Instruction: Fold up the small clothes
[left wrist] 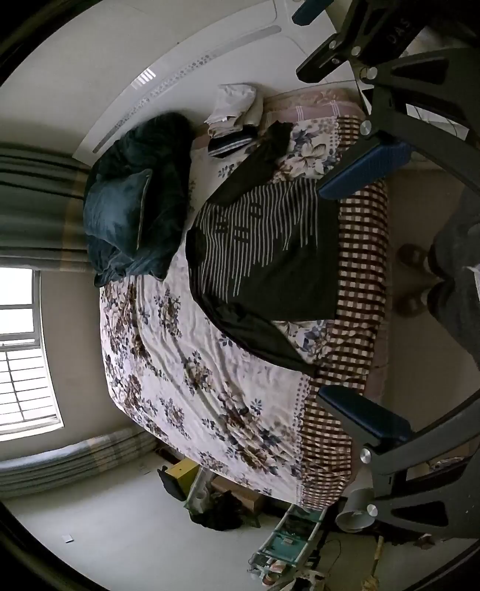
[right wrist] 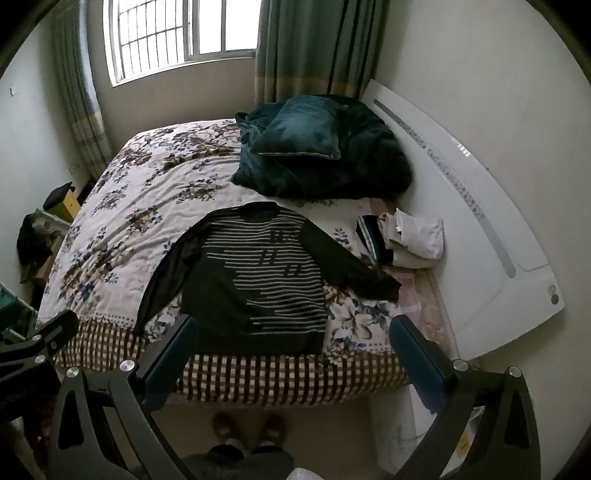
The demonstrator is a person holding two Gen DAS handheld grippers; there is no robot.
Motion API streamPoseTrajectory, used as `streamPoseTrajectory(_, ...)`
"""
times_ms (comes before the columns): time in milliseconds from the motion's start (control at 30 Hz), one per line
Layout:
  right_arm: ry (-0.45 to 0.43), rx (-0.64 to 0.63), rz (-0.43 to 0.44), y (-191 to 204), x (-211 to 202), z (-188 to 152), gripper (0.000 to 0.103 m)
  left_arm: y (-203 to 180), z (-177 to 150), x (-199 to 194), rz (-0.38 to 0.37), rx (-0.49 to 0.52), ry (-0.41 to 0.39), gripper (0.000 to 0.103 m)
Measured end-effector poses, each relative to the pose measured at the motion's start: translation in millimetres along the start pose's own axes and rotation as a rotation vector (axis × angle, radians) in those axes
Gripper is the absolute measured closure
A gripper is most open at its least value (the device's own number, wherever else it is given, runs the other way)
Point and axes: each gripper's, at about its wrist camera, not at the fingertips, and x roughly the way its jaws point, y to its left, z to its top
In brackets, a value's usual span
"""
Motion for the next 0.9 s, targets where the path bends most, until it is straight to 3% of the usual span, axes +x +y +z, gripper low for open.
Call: streamPoseTrajectory(900, -0.012, 0.006, 0.012, 0.3, -0.8, 1.7, 0.0, -0.4, -0.2, -0.3, 0.003, 0.0, -0.004, 0.0)
